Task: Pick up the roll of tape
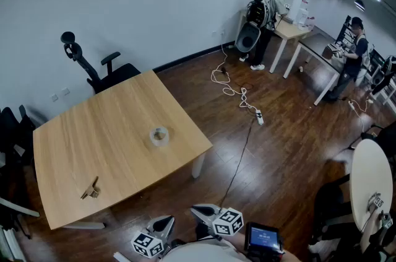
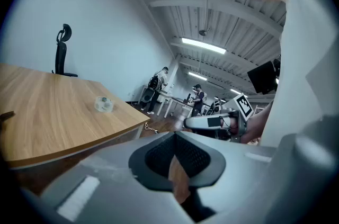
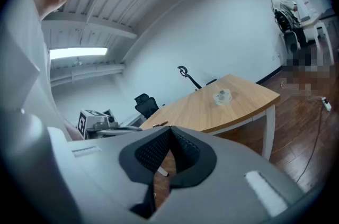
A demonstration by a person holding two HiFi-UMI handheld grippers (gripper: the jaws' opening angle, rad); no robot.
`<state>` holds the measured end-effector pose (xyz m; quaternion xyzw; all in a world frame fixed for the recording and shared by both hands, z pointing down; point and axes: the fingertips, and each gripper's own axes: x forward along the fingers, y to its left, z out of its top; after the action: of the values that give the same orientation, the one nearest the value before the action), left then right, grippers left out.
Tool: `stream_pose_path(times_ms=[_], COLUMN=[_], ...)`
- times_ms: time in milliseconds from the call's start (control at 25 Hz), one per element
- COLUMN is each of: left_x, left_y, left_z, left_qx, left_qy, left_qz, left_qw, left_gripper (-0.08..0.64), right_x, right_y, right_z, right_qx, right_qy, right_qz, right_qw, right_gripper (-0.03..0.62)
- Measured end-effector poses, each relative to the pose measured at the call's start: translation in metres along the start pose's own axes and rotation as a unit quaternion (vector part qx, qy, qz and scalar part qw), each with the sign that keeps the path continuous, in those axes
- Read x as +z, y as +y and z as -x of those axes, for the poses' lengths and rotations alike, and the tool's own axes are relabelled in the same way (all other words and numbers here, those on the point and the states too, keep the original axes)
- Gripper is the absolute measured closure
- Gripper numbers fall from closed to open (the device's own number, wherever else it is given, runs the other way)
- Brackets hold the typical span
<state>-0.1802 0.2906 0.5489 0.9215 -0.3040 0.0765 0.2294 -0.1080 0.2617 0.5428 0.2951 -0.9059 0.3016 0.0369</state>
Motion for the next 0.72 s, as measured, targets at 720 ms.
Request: stream_pose_path(times_ms=[720], left_x=[0.072], left_y=[0.046], left_z=[-0.153], left_qx=[0.007], left_qy=[0.055], left_qz=[-0.051], left_qw=[0.9972], left_gripper=[0.555], right_x=[0.073], right_y=[-0.114], right_z=[-0.007], right_qx=[0.033], right_qy=[0.024], right_qz=[0.070], right_qw=[0.997], right_gripper=[0.586])
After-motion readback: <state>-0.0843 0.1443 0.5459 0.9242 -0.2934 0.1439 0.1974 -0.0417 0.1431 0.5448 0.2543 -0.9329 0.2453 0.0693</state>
